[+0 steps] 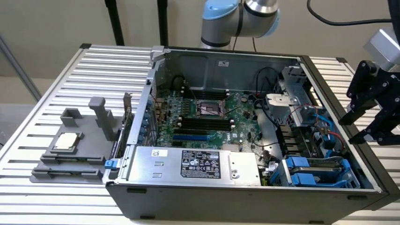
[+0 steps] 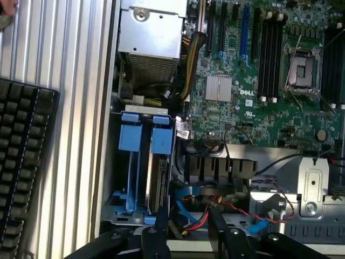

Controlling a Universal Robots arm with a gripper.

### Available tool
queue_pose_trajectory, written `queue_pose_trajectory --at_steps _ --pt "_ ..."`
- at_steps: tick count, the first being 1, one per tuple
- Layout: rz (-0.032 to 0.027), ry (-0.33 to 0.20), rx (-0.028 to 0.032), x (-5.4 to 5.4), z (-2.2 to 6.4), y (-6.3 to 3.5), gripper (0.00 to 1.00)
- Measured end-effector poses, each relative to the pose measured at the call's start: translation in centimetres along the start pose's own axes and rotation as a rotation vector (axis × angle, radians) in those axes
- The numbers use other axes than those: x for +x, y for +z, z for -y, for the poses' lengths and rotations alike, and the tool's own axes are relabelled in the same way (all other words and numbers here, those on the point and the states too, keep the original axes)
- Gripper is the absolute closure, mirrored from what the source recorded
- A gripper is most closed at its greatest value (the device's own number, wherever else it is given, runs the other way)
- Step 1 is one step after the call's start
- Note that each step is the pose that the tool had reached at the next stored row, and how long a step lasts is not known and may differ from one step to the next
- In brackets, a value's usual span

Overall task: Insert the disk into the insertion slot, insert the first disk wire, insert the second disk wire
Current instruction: 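Insert the first disk wire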

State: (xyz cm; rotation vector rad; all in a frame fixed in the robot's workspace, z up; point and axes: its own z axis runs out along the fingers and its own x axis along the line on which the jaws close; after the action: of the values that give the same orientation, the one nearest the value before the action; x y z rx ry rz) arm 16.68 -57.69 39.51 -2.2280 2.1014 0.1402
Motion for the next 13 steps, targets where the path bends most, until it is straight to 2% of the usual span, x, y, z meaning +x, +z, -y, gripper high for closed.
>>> queue_pose_trajectory --at_steps 3,4,8,11,13 --pt "-0.0019 0.0 -0.0002 0.1 1.25 0.53 0.57" --pt "-0.0027 0.0 -0.0003 0.2 1.42 0.69 0.57" --pt "-0.0029 -0.005 -0.0018 1.0 1.45 1.33 0.57" --pt "-0.0029 -0.008 -0.0064 1.9 1.4 1.73 0.57" --pt "-0.0026 -0.011 -0.01 2.2 1.33 1.93 0.57"
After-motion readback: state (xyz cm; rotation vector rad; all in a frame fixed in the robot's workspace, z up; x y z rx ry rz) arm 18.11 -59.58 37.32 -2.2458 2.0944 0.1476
